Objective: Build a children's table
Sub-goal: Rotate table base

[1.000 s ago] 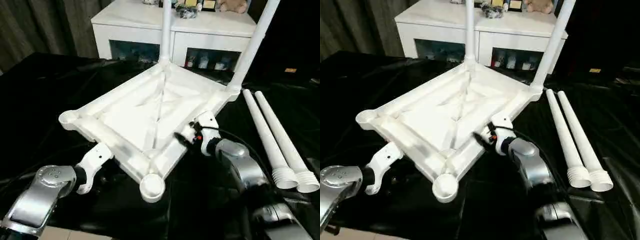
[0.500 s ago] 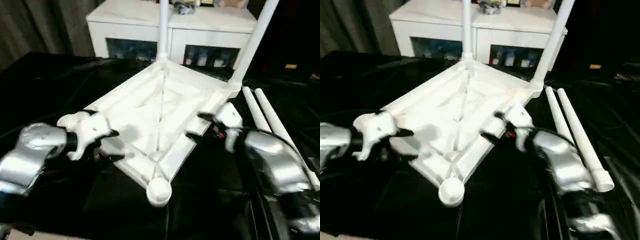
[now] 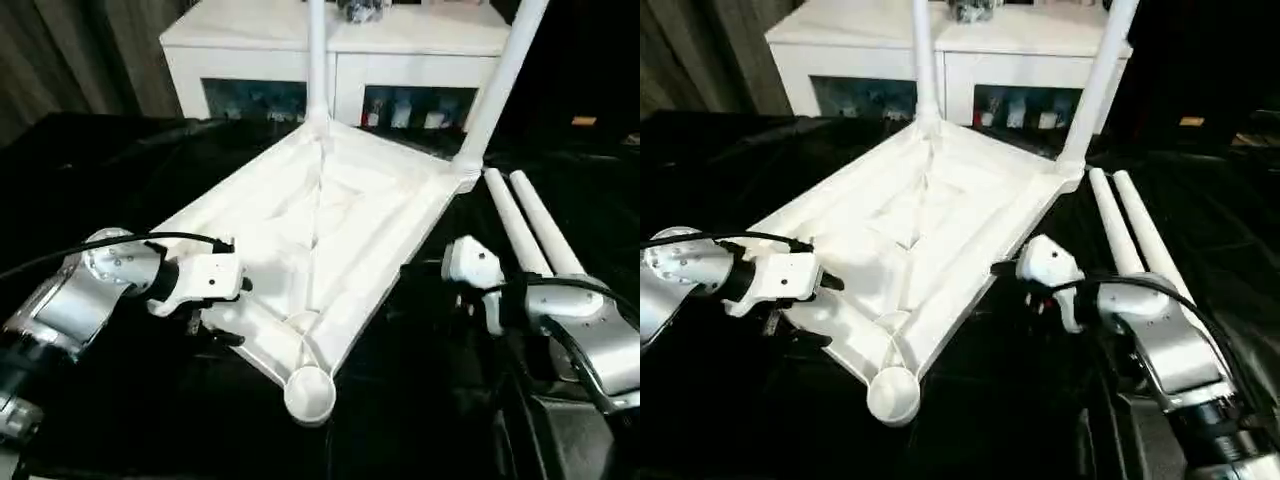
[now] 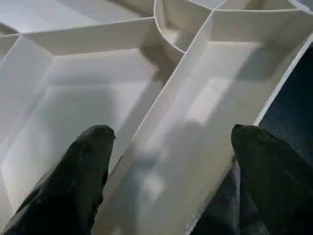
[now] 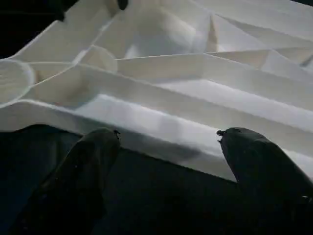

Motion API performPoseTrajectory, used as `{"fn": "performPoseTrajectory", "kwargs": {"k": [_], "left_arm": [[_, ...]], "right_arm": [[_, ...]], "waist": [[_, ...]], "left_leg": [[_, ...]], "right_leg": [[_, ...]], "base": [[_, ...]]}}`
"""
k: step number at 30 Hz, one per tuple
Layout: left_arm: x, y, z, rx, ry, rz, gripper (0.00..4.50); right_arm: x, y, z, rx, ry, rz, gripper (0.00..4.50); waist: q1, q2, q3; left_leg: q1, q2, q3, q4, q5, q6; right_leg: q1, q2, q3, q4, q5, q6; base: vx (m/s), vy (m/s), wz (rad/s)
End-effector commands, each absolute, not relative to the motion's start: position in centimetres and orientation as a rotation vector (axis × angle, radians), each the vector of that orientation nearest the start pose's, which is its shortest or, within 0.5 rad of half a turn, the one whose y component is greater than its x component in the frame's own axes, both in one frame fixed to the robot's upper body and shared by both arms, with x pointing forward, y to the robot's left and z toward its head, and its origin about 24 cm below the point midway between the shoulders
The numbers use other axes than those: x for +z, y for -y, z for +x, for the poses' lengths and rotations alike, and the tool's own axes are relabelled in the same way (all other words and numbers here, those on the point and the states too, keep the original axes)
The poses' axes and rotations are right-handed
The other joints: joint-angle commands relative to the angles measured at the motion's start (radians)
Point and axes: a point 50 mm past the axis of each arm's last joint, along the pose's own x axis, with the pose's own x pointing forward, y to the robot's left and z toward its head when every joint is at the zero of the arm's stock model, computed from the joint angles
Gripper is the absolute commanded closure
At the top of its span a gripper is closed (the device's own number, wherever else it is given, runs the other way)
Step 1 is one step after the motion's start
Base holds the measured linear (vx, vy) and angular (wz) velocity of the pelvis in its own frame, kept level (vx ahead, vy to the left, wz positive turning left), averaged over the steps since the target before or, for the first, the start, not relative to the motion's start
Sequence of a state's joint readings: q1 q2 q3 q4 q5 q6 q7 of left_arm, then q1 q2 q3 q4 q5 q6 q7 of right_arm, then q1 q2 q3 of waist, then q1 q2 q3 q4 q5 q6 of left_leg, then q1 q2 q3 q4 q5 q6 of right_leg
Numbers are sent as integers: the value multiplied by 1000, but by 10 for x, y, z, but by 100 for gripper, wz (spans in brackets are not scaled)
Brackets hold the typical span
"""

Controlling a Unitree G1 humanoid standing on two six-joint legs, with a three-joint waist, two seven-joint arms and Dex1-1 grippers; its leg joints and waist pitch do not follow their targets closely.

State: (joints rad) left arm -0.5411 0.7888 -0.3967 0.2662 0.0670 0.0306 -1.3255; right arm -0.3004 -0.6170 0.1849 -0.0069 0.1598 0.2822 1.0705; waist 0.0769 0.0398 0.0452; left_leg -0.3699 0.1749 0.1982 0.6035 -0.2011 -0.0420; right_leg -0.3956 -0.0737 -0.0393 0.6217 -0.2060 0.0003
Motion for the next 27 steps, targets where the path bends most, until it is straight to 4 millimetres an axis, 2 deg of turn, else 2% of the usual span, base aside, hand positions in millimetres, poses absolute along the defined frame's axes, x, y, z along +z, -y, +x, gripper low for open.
{"fn": "performPoseTrajectory", "kwargs": {"k": [1, 5, 6, 9, 11, 12, 13, 15, 16, 18, 19, 21, 23, 25, 27], "left_arm": [[97, -211, 291, -1417, -619, 929, 22], [108, -220, 289, -1403, -621, 927, 22], [112, -223, 289, -1393, -618, 921, 22], [127, -226, 287, -1373, -590, 871, 22], [138, -230, 280, -1381, -595, 845, 22], [138, -230, 280, -1381, -595, 845, 22], [136, -229, 276, -1404, -616, 850, 22], [134, -229, 272, -1421, -632, 855, 22], [119, -225, 267, -1458, -666, 878, 22], [107, -220, 265, -1473, -674, 897, 22], [102, -217, 265, -1475, -681, 920, 22], [95, -211, 269, -1461, -663, 958, 22], [89, -205, 277, -1433, -628, 977, 22], [87, -199, 284, -1403, -578, 1002, 22], [87, -198, 286, -1394, -564, 1012, 22]], "right_arm": [[96, 175, 268, 1199, -312, -447, 64], [99, 175, 266, 1203, -314, -448, 64], [99, 175, 266, 1204, -313, -448, 64], [99, 174, 266, 1206, -315, -447, 64], [98, 172, 266, 1214, -316, -442, 64], [98, 172, 266, 1214, -316, -442, 64], [97, 171, 266, 1219, -318, -441, 64], [97, 170, 266, 1222, -318, -440, 64], [95, 167, 266, 1229, -318, -439, 64], [94, 164, 266, 1235, -317, -440, 64], [95, 163, 265, 1240, -315, -432, 64], [94, 159, 263, 1254, -315, -422, 64], [94, 156, 259, 1270, -319, -419, 64], [93, 153, 255, 1286, -321, -414, 64], [93, 153, 254, 1292, -322, -411, 64]], "waist": [[3, 0, -54], [1, 3, -56], [2, 0, -56], [7, 4, -55], [14, -1, -54], [14, 1, -54], [13, -2, -53], [15, 0, -53], [15, 4, -54], [13, 4, -55], [14, 7, -57], [14, 8, -57], [15, 5, -53], [17, 14, -56], [13, 12, -57]], "left_leg": [[20, 57, -30, -78, -247, -4], [20, 56, -30, -76, -229, -2], [20, 56, -30, -75, -227, -1], [24, 57, -28, -76, -237, -6], [23, 58, -29, -78, -236, -8], [23, 58, -29, -78, -237, -7], [22, 56, -27, -78, -234, -3], [20, 58, -28, -79, -226, 0], [22, 58, -28, -78, -224, -1], [21, 58, -29, -79, -228, -3], [22, 58, -29, -77, -221, -5], [22, 58, -29, -78, -221, -7], [28, 55, -27, -78, -257, -14], [26, 56, -31, -78, -261, -23], [22, 55, -32, -78, -255, -24]], "right_leg": [[46, -71, 42, -68, -147, -258], [41, -70, 44, -66, -143, -254], [41, -72, 45, -65, -140, -259], [35, -69, 43, -65, -154, -267], [35, -70, 42, -63, -153, -269], [35, -70, 43, -62, -154, -268], [34, -67, 42, -63, -154, -263], [35, -70, 43, -63, -153, -258], [33, -69, 43, -63, -151, -255], [34, -69, 44, -64, -148, -249], [34, -70, 44, -63, -135, -250], [35, -68, 44, -63, -121, -253], [32, -66, 45, -69, -161, -244], [35, -70, 46, -70, -177, -233], [39, -69, 45, -70, -163, -232]], "base": [[0, 0, 0], [0, 0, 0], [0, 0, 0], [0, 0, 0], [0, 0, 0], [0, 0, 0], [0, 0, 0], [0, 0, 0], [0, 0, 0], [0, 0, 0], [0, 0, 0], [0, 0, 0], [0, 0, 0], [0, 0, 0], [0, 0, 0]]}}
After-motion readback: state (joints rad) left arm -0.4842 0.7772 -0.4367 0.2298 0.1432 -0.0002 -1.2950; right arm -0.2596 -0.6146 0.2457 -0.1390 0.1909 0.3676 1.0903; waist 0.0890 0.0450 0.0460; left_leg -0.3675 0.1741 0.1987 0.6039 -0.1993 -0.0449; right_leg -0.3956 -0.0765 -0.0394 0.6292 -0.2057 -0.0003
